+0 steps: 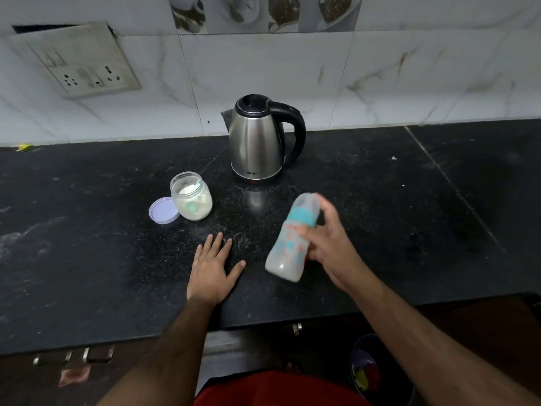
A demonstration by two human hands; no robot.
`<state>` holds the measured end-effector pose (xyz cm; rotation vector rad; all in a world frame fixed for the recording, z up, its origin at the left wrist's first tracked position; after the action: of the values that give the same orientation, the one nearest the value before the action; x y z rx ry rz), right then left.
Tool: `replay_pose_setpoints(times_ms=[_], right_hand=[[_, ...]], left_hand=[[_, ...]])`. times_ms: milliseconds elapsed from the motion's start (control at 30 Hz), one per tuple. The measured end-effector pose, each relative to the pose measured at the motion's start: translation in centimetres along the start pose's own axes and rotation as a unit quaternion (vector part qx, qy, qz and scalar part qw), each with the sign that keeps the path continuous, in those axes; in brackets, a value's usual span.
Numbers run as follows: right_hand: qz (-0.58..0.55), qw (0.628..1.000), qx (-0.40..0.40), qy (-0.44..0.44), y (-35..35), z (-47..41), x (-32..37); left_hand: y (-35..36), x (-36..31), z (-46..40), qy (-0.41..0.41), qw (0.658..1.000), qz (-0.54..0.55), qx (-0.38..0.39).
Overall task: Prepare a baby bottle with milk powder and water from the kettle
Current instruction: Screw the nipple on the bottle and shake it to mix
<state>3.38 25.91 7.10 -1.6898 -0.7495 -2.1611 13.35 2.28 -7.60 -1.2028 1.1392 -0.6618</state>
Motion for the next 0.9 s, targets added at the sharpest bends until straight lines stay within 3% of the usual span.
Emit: replay_pose_setpoints(times_ms=[67, 233, 400, 567, 733, 900], right_hand=[[0.038, 0.998, 0.048, 0.018, 0.1, 0.4, 0.1], [-0.078, 0.992, -0.083, -0.049, -0.7, -0.8, 1.1], [0.028, 0.999, 0.033, 0.009, -0.4, -0.1, 0.3], [-0.084, 0.991, -0.099, -0.036, -0.8, -0.7, 0.7], [0.023, 0.999, 0.031, 0.015, -0.2, 0.5, -0.1], [-0.074, 0.992, -0.093, -0.030, -0.5, -0.1, 0.7]], left_hand=[[0.0, 0.0, 0.0, -0.001, 1.000, -0.002, 0.002], [0.0, 0.0, 0.0, -0.002, 1.000, 0.001, 0.002], [0.0, 0.0, 0.0, -0.002, 1.000, -0.001, 0.004], [-0.1, -0.2, 0.0, -0.002, 1.000, 0.004, 0.001], [-0.1, -0.1, 0.1, -0.004, 1.000, 0.004, 0.006], [-0.3, -0.3, 0.1, -0.003, 1.000, 0.002, 0.005]])
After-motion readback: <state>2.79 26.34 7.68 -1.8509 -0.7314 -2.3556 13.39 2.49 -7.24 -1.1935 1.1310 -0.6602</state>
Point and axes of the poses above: each hand's wrist, its own z-axis away from the middle knuckle, its own y-axis out of the palm, x = y × z, the point moved 1 cm from there along -z, towards the middle knuckle, and after that the axes turned 1 degree about y, right-handed, at the moved point
